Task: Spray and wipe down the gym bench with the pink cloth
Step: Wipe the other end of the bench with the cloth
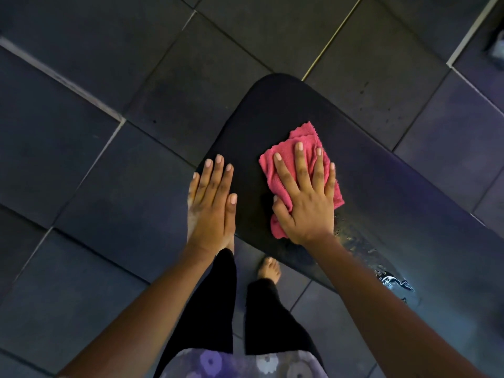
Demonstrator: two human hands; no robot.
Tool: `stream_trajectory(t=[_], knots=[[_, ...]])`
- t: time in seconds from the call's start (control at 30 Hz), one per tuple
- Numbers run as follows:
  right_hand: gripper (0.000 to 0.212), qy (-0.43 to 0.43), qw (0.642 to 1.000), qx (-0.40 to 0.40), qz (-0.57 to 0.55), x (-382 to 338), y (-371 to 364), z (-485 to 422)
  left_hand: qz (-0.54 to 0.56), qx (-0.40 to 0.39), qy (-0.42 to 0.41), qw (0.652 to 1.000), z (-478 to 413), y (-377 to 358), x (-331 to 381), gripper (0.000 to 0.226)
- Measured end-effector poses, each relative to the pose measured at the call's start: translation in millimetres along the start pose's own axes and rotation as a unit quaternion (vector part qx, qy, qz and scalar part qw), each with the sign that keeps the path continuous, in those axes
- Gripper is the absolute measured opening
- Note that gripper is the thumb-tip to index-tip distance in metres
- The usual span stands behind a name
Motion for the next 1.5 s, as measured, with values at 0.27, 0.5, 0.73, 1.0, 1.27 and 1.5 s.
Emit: stream_trajectory(t=[0.27, 0.5, 0.73, 1.0, 1.27, 1.5], knots=[[0.07, -0.042, 0.996, 0.029, -0.075, -0.7, -1.9, 9.0, -0.064, -0.017, 0.017, 0.998, 3.2, -1.6, 9.9, 0.053], [0.072, 0.014, 0.994, 0.031, -0.107, -1.2, -12.9, 33.7, -0.14, -0.075, -0.061, 0.985, 22.1, -13.7, 46.7, 0.052], [0.072, -0.06, 0.997, 0.015, -0.051, 40.3, -31.2, 93.7, -0.147, -0.126, -0.109, 0.975, 52.8, -41.9, 85.5, 0.052], [0.077, -0.198, 0.978, 0.011, -0.059, 108.1, -63.1, 179.3, -0.12, -0.162, -0.149, 0.968, 71.9, -65.7, 131.3, 0.052], [0.062, -0.22, 0.885, 0.187, -0.365, 152.2, -38.0, 256.3, -0.104, -0.192, -0.22, 0.951, 78.5, -90.5, 177.1, 0.053], [0.071, -0.331, 0.84, 0.302, -0.306, 221.3, -25.5, 349.7, -0.092, -0.188, -0.228, 0.951, 75.1, -104.1, 186.5, 0.052]])
Point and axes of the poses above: each hand's wrist, its own z-axis away from the middle knuckle, its own y-axis out of the back of the hand, x = y × z, the point moved 9 cm from there along -z, towards the middle knuckle, and after that the axes turned 13 degrees about -x, right-handed, at the moved point
